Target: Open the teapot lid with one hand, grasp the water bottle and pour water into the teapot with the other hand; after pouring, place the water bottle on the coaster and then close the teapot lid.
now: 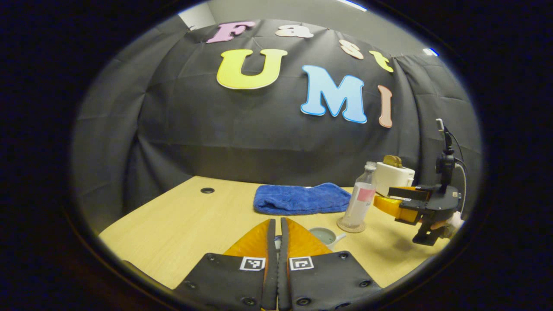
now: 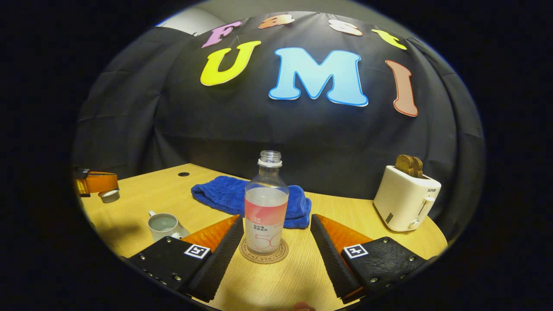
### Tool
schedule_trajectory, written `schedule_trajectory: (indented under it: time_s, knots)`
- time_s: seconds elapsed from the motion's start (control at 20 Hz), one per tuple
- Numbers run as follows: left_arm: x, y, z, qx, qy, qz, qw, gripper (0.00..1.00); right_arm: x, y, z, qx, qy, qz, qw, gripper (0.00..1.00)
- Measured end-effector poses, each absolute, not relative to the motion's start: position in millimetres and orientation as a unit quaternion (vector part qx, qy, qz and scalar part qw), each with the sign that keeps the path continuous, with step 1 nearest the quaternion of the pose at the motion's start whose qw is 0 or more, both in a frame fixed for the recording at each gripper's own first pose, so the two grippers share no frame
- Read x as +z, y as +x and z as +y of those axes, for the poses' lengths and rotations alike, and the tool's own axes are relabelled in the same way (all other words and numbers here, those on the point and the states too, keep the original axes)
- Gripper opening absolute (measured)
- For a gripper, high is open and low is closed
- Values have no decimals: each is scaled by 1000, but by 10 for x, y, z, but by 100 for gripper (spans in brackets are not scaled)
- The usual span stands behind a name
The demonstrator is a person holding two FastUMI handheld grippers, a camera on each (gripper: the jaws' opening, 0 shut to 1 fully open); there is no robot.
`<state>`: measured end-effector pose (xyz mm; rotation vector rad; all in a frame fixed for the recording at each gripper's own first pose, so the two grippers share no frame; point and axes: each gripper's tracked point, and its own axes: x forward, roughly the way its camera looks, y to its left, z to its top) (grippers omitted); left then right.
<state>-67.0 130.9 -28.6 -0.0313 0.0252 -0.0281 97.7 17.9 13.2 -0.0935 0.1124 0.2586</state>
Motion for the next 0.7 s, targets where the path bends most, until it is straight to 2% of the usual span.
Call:
schedule_trajectory:
  time_s: [0.7]
  knots:
    - [-287, -653, 1259, -57, 20, 12, 998, 7, 208, 375, 272, 143, -44, 22, 988, 97]
